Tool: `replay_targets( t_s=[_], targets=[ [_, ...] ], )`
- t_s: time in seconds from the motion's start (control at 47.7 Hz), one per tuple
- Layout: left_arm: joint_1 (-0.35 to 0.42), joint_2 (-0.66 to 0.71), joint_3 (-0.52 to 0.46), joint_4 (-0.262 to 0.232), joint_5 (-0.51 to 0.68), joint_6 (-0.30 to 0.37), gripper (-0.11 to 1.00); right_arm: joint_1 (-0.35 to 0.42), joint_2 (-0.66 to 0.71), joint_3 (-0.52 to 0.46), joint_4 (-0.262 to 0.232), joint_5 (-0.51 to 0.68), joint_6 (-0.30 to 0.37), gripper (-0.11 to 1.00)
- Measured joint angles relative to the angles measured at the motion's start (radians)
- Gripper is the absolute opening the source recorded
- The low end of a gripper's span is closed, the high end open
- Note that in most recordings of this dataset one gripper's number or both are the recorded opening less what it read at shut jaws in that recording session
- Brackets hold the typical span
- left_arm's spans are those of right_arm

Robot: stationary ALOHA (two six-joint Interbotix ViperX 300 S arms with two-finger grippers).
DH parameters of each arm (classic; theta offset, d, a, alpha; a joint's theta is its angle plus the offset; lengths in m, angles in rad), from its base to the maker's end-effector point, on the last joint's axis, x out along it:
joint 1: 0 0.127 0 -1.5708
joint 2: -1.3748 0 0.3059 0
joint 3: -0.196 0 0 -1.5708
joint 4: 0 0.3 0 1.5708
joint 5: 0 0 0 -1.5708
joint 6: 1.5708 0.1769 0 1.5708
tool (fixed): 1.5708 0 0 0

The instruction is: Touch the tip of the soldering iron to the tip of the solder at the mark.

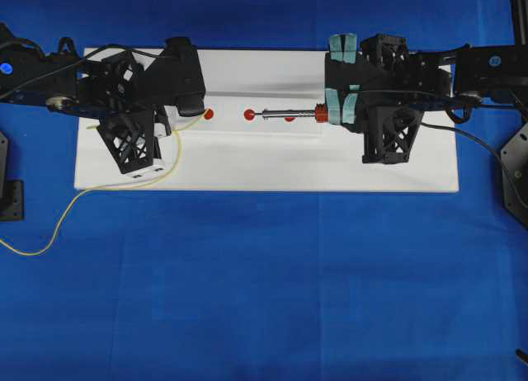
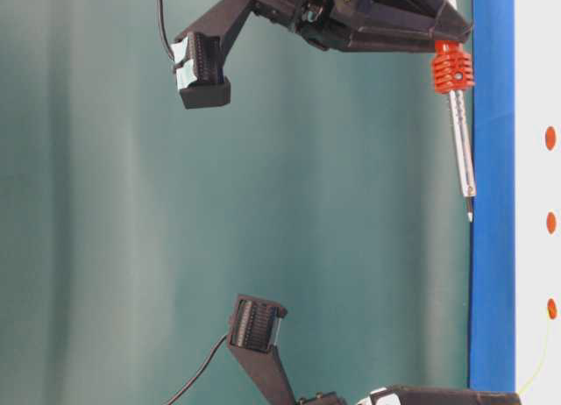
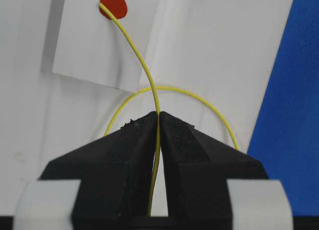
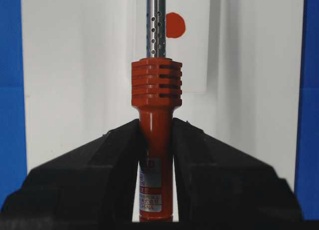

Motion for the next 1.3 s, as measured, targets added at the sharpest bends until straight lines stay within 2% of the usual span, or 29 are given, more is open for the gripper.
replay_targets(
  t_s=[0.524,0.817,1.048,1.3],
  targets=[
    [-0.014,0.0,0.0,0.0,0.003,-0.005,0.02,0.0,0.041,-0.035,-0.005,0.0,0.0,0.06],
    [-0.015,0.0,-0.002,0.0,0.005,-0.006,0.02,0.0,0.149,-0.123,-0.023,0.015,0.0,0.06],
    [-0.015,0.0,0.0,0.0,0.005,-0.006,0.02,-0.006,0.245,-0.209,-0.057,0.038,0.0,0.06],
    [-0.017,0.0,-0.002,0.0,0.005,-0.006,0.02,-0.012,0.313,-0.262,-0.074,0.041,-0.003,0.06]
  ],
)
